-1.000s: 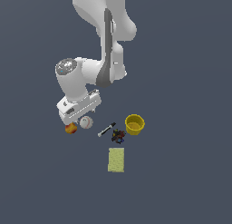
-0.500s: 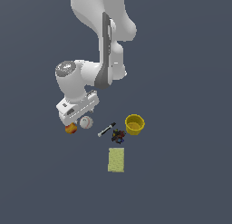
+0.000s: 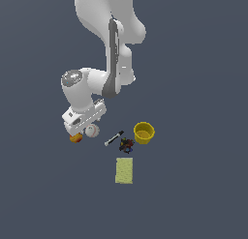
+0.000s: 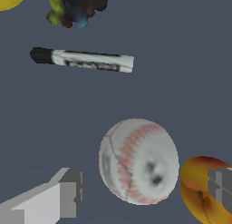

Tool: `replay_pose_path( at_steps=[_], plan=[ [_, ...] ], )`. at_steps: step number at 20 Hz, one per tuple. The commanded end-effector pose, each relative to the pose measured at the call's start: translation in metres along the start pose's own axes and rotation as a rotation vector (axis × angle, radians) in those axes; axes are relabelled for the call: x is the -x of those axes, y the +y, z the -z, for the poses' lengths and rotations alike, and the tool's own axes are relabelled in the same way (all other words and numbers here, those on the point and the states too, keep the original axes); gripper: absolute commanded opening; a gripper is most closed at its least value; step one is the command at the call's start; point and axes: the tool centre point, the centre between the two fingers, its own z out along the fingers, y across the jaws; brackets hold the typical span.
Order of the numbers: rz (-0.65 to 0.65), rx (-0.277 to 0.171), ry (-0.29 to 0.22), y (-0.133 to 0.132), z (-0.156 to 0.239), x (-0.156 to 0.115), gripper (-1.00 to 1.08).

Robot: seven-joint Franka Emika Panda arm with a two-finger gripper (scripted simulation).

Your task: Pick up a designated object from a clutter of objects.

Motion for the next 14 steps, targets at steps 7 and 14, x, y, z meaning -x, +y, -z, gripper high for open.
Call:
replay_pose_path(
  at_steps=[7,14],
  plan=[
    [0.002,0.000,0.000,0.000,-0.031,0.000,1.00],
    [0.003,0.000,0.000,0.000,-0.033,0.000,-1.00]
  ],
)
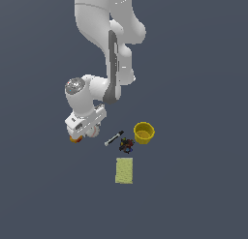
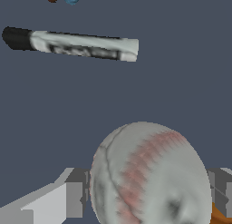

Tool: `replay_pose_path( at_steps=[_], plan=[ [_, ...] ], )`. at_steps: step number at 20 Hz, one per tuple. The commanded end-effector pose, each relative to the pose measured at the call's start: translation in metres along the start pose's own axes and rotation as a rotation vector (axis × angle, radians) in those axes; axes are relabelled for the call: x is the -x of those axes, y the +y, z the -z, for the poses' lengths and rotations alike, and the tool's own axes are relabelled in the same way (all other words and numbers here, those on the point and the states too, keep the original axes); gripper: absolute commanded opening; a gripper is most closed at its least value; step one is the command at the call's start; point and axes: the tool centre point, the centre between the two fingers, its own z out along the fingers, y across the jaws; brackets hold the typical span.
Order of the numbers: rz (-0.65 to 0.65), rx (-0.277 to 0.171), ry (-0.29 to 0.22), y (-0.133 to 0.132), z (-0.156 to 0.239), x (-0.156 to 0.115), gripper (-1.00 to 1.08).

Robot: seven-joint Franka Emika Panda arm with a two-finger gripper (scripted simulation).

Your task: Pick up a designated object from a clutter of objects.

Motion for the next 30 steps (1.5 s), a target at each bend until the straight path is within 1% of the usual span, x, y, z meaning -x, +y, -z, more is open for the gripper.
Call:
replay_pose_path(
  at_steps=[1,10,16,22,30],
  plan=[
    [0.001,-0.002,-0.001,-0.001,-0.001,0.000,-1.00],
    [0.000,0.000,0.000,0.001,0.002,0.000,-1.00],
    [0.000,0.000,0.000,0.006,0.022,0.001,-1.00],
    [0.000,0.000,0.000,0.016,0.060,0.003,-1.00],
    [-0.001,0.000,-0.001,0.037,0.136,0.007,-1.00]
  ],
)
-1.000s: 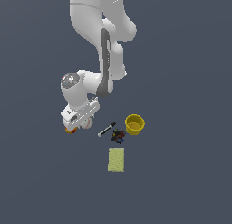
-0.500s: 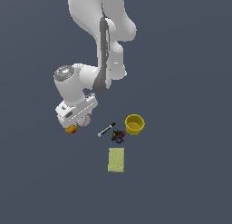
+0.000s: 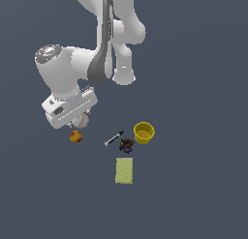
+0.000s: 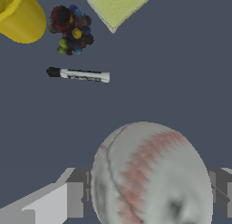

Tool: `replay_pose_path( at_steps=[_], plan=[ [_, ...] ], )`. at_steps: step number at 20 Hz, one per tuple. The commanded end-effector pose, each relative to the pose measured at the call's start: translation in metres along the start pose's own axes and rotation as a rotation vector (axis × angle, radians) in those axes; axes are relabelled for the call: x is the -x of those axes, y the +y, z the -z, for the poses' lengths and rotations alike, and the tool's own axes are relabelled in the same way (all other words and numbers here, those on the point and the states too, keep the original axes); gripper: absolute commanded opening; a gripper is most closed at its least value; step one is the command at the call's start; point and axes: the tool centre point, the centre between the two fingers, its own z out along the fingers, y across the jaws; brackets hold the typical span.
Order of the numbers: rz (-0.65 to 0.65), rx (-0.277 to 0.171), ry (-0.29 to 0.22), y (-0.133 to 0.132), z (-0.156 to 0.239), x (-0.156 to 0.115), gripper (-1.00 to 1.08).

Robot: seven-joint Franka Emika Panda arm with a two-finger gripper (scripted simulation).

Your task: Pick up a designated object from a clutter of objects.

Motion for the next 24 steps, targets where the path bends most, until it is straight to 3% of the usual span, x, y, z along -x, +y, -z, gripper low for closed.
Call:
replay_pose_path(
  at_steps=[1,14,24],
  plan=[
    [0.000,0.001,0.000,0.007,0.026,0.001,-1.00],
    [0.000,0.001,0.000,0.043,0.148,0.006,-1.00],
    [0.002,0.000,0.000,0.060,0.194,0.006,-1.00]
  ],
)
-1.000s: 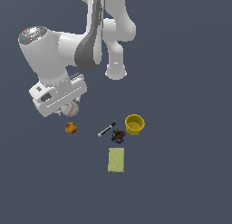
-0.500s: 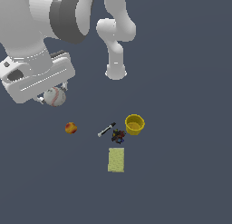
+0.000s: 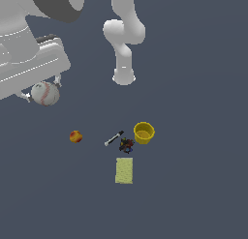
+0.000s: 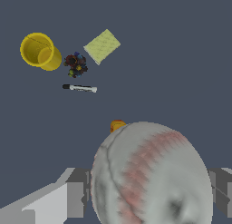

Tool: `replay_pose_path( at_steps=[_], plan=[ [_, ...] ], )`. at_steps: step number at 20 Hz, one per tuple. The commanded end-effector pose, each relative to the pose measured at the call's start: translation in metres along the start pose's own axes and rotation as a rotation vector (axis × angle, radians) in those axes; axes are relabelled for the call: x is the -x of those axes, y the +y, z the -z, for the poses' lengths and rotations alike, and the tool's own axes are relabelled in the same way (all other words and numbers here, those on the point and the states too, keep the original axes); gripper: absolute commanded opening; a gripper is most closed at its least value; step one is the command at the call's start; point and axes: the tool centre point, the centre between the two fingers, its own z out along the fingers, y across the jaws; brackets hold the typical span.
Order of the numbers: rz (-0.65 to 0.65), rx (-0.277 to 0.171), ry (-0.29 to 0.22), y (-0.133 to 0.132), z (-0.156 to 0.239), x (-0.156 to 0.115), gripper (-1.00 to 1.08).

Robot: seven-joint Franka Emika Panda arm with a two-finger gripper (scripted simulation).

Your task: Pick up a designated object from a clutter of objects.

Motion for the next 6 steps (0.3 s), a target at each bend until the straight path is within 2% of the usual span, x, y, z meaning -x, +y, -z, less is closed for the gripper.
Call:
replay_pose_path(
  at_steps=[1,6],
  plan=[
    [0.001,0.001,0.001,0.0027,0.0077,-0.0003,-1.00],
    [0.001,0.001,0.001,0.0045,0.0123,-0.0003,-1.00]
  ],
)
